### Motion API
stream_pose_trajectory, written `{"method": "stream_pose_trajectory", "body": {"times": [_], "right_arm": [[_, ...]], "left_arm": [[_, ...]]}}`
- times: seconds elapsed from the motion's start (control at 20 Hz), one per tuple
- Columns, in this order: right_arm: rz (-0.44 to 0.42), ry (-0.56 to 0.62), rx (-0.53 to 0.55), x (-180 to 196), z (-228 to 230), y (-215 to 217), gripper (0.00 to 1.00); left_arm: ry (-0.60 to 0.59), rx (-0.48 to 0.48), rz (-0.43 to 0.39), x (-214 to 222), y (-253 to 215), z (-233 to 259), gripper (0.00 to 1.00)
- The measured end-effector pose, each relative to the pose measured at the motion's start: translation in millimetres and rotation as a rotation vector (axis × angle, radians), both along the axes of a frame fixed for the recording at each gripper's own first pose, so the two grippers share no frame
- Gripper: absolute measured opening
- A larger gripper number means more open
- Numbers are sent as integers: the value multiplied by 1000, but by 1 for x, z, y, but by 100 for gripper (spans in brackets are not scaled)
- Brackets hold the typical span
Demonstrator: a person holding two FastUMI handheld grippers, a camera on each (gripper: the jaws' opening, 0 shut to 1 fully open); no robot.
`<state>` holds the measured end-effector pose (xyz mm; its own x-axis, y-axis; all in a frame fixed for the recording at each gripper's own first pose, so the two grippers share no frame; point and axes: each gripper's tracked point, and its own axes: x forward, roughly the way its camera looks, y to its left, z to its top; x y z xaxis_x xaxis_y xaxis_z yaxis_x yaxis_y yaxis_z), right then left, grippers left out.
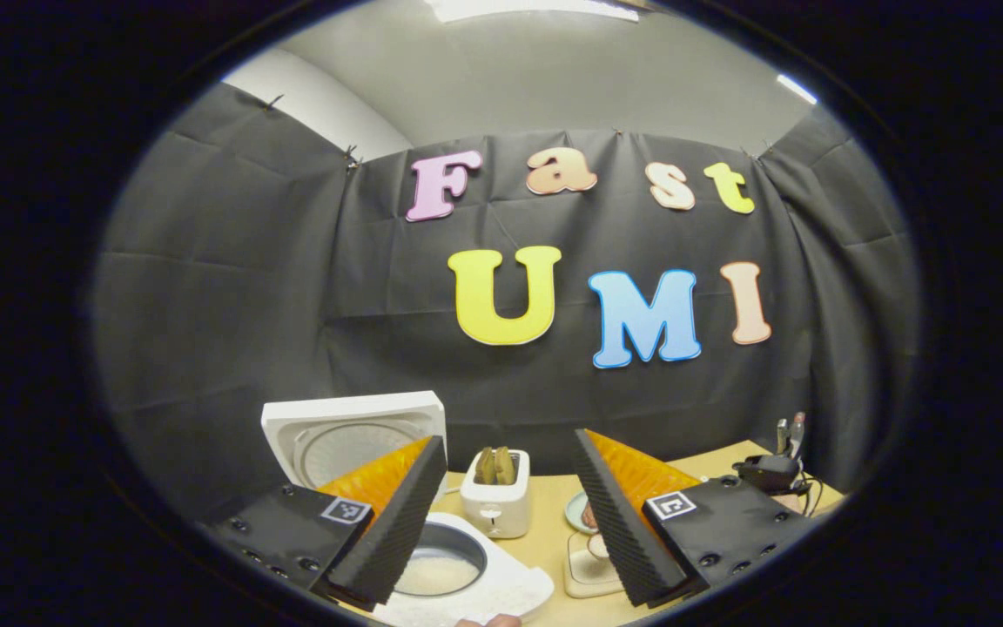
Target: Close the left gripper, press the button to open the rice cooker; take a wooden spoon from the chopstick holder with the right hand, scoop a spoonful of rice and pour it into the rice cooker, then put the wooden spoon back into the chopstick holder.
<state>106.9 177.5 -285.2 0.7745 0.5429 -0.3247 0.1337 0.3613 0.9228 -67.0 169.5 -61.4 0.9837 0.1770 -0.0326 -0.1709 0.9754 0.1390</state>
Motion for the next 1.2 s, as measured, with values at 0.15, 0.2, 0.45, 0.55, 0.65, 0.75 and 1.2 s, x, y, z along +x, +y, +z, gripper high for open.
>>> {"method": "stream_pose_trajectory", "body": {"times": [0.15, 0.2, 0.45, 0.55, 0.65, 0.75, 1.2], "right_arm": [[10, -21, 110, -1, 28, 13, 9], [16, -21, 132, -1, 35, 18, 9], [88, -40, 186, -4, 60, 60, 9], [123, -56, 160, -4, 64, 77, 8], [160, -78, 130, -3, 70, 98, 8], [186, -93, 119, -2, 76, 118, 9], [335, -182, -85, -4, 72, 209, 9]], "left_arm": [[-7, -7, 8, -3, 3, 2, 100], [-11, -8, 15, -4, 5, 4, 100], [-21, 17, 67, -21, 23, 8, 99], [-25, 21, 77, -26, 29, 10, 99], [-29, 21, 90, -31, 37, 13, 100], [-37, 17, 104, -35, 45, 16, 99], [-37, 6, 156, -49, 77, 11, 94]]}}
